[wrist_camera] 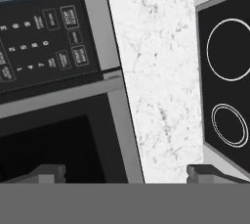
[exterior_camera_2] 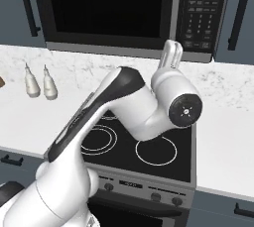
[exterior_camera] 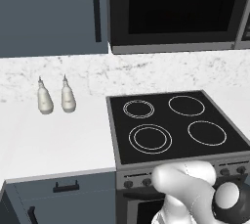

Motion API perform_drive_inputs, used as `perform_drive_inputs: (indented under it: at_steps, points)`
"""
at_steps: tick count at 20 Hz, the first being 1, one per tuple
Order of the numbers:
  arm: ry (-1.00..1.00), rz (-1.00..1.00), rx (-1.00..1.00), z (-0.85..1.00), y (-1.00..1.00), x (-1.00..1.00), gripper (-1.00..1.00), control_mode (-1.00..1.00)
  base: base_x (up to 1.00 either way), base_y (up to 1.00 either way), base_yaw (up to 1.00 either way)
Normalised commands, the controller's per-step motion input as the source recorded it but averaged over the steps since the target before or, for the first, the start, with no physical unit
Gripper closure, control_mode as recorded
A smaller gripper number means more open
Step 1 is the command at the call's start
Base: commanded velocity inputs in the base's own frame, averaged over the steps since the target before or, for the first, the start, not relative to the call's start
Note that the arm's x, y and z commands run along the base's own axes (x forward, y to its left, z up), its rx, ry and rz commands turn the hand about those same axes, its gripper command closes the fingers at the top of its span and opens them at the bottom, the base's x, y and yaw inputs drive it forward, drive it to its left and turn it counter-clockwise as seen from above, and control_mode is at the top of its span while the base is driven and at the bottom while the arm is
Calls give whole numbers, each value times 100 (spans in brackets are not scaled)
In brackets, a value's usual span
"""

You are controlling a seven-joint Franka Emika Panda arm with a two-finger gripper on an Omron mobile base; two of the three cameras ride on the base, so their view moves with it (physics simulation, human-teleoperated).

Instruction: Pick the mushroom from the sink and place it in the bowl. Then pick the bowl and place it in the microwave. Then close the microwave door and press the start button.

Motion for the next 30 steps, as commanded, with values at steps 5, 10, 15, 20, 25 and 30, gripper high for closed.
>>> perform_drive_inputs:
  at_steps: [5, 10, 15, 20, 25, 30]
  points:
    - [1, 0, 0, -3, -4, 0, -100, -100, 0, 0, 0]
    - [0, 0, 1, -11, -15, 1, -100, -100, 0, 0, 0]
    - [-2, 0, 1, -2, -7, 17, -100, -100, 0, 0, 0]
    - [2, 0, 0, -3, 0, 53, -100, -100, 0, 0, 0]
    - [2, 0, 0, 0, -1, 56, -100, -100, 0, 0, 0]
    - [3, 0, 0, 0, -2, 51, -100, -100, 0, 0, 0]
